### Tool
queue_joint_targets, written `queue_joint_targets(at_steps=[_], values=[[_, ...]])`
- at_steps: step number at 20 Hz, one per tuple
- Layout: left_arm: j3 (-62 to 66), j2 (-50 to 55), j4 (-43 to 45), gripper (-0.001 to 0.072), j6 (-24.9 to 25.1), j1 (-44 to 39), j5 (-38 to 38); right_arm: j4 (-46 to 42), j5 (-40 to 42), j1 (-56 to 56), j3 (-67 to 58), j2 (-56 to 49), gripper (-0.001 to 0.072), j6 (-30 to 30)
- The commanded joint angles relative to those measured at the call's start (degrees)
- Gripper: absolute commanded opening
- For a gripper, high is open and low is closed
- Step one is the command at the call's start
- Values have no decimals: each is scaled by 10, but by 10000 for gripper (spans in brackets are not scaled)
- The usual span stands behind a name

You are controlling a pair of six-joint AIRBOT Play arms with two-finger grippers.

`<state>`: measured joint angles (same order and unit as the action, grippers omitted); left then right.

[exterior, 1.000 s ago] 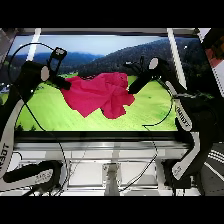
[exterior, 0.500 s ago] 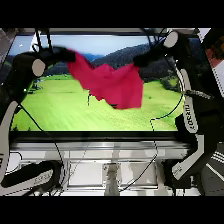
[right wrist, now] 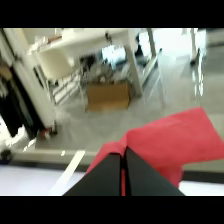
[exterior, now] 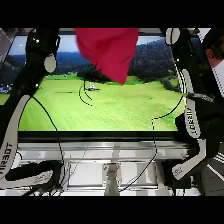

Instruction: Fold the clothes and pants, and hang the long-sleeved shirts on hangers.

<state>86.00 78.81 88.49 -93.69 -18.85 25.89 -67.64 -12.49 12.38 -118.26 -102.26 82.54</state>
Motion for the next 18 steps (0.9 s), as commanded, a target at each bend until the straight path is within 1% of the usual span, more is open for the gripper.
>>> queue_joint_targets(at_steps=[1,3,4,6,7,8,9,10,12,14,16,18], values=[[36,-5,0,15,0,4,-94,-2,-35,-21,-1,1,4,3],[36,-21,16,16,2,4,-323,-3,-155,-45,1,1,4,4],[36,-22,27,15,3,3,-430,-3,-237,-59,1,1,4,12],[35,-15,27,15,16,0,-639,-12,-405,-83,8,1,4,77],[32,-10,24,15,16,-4,-714,-31,-479,-91,17,1,4,113],[23,-6,23,15,17,-10,-768,-68,-551,-94,30,1,4,157],[3,-6,21,14,16,-23,-803,-109,-608,-95,44,1,3,193],[-20,-6,6,14,15,-38,-826,-143,-658,-93,60,1,4,209],[-66,-6,-40,14,15,-74,-834,-187,-713,-91,87,1,4,215],[-112,-6,-78,13,15,-123,-831,-201,-724,-91,106,1,4,223],[-144,-6,-107,13,15,-179,-824,-216,-725,-91,115,0,4,243],[-164,-5,-122,15,15,-236,-796,-226,-737,-91,118,-2,4,263]])
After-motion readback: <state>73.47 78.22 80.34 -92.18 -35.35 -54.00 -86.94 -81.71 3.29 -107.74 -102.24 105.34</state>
